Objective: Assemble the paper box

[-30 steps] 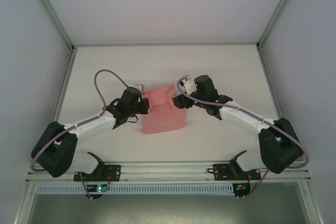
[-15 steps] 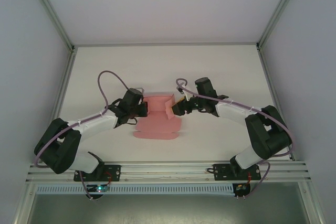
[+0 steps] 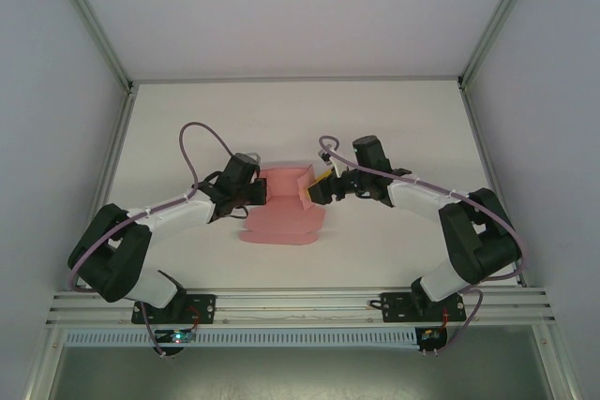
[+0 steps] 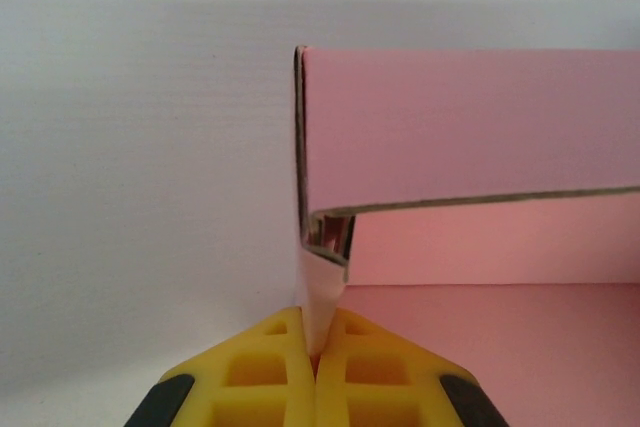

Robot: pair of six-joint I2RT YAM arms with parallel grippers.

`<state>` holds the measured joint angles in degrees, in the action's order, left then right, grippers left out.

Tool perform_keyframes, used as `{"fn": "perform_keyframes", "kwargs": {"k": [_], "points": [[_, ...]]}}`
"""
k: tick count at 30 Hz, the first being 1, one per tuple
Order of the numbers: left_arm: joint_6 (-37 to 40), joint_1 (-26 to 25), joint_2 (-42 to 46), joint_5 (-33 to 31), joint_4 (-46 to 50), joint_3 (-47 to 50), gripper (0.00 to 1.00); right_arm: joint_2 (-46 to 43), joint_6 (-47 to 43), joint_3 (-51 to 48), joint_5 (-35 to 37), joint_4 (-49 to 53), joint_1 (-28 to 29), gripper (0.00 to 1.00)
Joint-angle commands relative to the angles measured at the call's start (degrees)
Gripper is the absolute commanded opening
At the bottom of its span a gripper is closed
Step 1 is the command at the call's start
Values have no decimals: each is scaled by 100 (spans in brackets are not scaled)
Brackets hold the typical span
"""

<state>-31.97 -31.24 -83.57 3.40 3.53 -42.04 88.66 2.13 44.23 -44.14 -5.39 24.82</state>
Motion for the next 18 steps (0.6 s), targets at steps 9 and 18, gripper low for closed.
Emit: {"fn": "perform_keyframes", "kwargs": {"k": [9,18], "points": [[-37,-85,-129,801,-521,-357,0,155,-228,230,2299,384,726,67],[-28,-90,-261,928,-467,-465,0,386,323,164,4358,-193,1287,44]]}}
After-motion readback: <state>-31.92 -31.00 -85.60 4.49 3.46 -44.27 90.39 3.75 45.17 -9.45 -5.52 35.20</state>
